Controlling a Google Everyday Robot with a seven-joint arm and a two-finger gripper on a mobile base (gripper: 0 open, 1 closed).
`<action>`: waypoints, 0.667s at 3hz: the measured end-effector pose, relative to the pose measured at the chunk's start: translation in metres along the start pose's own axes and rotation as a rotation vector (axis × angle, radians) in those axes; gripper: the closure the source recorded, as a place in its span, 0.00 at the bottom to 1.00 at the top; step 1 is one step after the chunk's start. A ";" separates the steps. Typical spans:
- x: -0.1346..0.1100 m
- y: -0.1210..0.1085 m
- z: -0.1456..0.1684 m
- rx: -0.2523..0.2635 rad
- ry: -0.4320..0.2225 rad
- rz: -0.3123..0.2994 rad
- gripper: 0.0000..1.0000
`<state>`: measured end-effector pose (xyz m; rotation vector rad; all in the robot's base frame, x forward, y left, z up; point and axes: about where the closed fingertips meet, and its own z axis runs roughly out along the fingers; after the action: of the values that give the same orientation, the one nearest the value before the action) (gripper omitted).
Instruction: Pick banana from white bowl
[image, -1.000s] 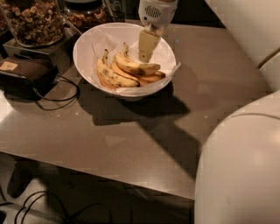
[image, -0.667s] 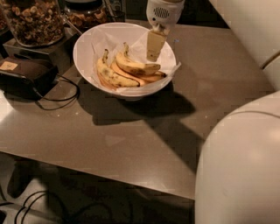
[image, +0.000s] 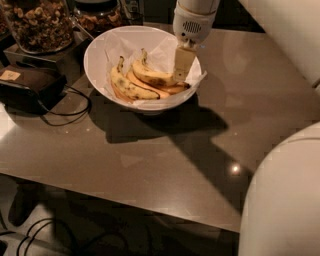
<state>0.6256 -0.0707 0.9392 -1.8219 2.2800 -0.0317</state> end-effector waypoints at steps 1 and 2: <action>0.003 0.010 0.006 -0.023 0.011 -0.024 0.46; 0.001 0.015 0.005 -0.027 0.021 -0.036 0.47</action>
Offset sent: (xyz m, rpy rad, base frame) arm -0.0330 0.0003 -0.0049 -0.0615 0.0771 0.0479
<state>0.6118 -0.0673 0.9315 -1.8850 2.2718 -0.0261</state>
